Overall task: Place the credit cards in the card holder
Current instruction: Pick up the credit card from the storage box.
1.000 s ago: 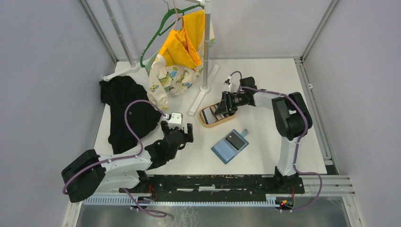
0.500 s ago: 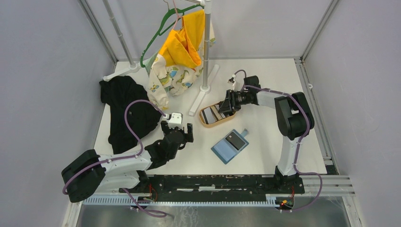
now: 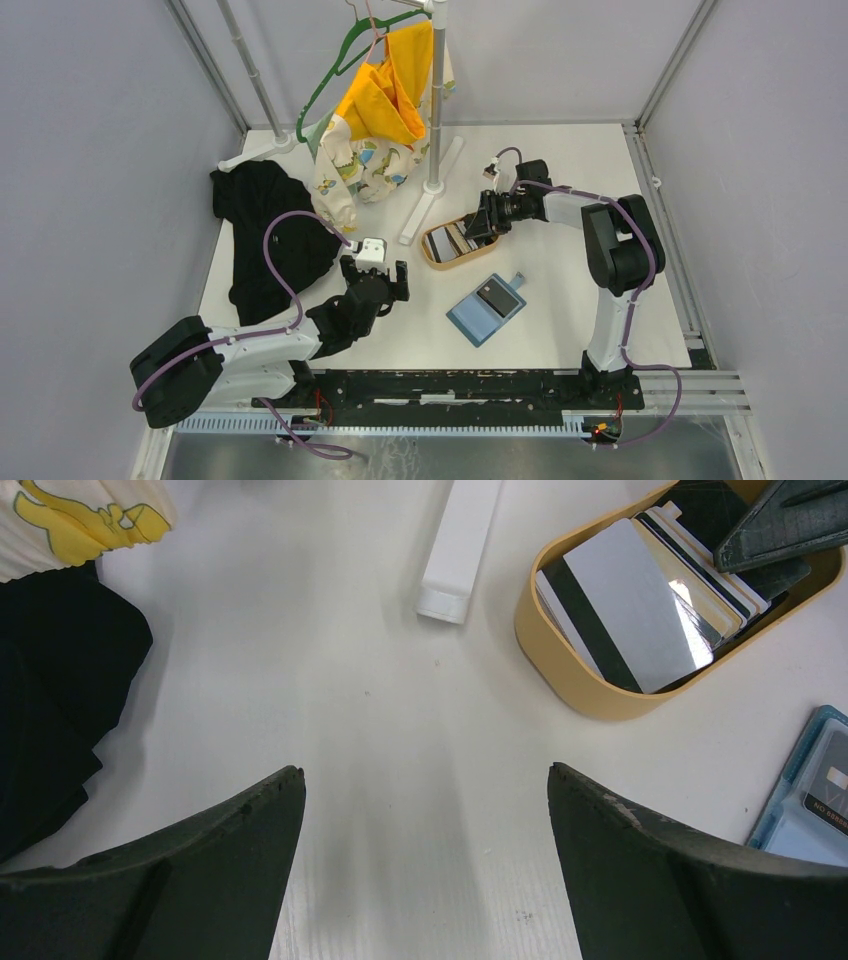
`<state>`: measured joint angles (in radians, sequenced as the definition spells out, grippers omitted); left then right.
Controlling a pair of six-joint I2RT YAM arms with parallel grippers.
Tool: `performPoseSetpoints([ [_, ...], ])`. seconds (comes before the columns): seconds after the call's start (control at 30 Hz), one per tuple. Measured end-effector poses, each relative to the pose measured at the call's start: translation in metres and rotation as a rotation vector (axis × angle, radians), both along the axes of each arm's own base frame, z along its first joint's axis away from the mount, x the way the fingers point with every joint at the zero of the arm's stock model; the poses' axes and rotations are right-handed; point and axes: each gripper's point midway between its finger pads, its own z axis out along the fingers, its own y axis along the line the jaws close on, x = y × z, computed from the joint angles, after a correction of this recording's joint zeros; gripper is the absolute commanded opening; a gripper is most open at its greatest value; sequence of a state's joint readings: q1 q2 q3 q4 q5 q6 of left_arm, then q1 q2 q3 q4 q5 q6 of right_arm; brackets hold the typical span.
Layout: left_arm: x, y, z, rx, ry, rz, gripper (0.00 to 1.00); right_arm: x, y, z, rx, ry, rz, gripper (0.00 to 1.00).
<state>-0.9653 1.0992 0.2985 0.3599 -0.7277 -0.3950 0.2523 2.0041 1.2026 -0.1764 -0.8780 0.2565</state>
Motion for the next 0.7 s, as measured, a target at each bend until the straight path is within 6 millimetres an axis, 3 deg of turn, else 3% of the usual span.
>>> performPoseSetpoints([
  [0.37,0.0,0.0,0.0,0.0,0.0,0.0,0.95,0.005,-0.008,0.002,-0.005,-0.004,-0.024,0.33],
  [0.7,0.0,0.0,0.0,0.0,0.0,0.0,0.95,0.008,-0.016,-0.005,-0.05,-0.005,-0.051,0.07],
])
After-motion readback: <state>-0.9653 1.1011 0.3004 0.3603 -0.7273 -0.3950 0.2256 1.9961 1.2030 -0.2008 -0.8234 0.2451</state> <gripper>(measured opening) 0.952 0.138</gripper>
